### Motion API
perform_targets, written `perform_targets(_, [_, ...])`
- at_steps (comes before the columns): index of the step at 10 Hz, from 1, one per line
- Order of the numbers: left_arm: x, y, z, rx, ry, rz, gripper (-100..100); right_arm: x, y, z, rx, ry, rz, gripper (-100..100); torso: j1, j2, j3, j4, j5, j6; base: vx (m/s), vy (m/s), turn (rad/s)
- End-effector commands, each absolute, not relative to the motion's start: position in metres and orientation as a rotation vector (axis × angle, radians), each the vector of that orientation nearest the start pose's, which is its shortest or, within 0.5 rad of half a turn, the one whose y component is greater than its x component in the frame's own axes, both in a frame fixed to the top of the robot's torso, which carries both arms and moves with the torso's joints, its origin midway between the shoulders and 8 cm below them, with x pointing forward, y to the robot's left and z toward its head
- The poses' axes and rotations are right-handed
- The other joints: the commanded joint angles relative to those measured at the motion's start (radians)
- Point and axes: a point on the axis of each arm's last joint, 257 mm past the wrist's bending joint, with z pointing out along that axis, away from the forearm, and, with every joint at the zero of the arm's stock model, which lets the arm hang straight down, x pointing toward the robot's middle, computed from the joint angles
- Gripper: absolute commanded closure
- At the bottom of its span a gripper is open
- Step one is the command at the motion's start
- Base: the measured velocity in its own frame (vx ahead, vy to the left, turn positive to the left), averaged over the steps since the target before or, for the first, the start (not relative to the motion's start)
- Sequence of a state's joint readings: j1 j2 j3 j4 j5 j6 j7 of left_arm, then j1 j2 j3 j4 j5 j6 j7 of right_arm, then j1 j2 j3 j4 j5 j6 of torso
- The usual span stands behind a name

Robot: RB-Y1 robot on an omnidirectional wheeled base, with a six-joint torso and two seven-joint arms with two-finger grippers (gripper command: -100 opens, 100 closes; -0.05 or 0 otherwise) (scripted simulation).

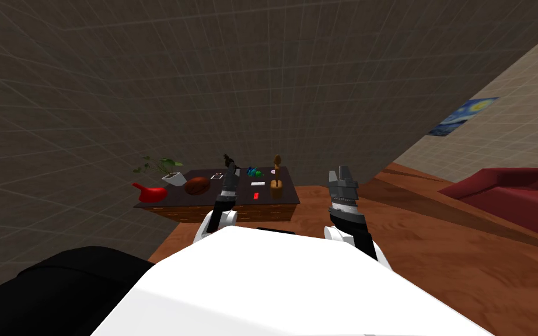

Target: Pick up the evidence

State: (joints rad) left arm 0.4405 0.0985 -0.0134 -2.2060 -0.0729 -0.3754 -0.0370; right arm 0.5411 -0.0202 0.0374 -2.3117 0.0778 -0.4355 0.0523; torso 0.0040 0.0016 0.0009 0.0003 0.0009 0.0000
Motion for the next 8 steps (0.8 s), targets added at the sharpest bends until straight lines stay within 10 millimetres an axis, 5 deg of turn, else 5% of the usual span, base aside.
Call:
perform_targets(1, [0.394, 0.250, -0.027, -0.610, 0.893, -1.199, -100, 0.349, -0.262, 0.012, 0.633, 0.735, 1.211, 0, 0.000, 0.000, 0.000, 0.000, 0.000, 0.000, -0.035, 0.061, 0.021])
perform_targets(8, [0.436, 0.214, -0.093, -0.527, 1.120, -1.133, -100, 0.349, -0.262, 0.012, 0.633, 0.735, 1.211, 0, -0.001, 0.000, 0.000, 0.000, 0.000, 0.000, -0.027, 0.053, 0.000])
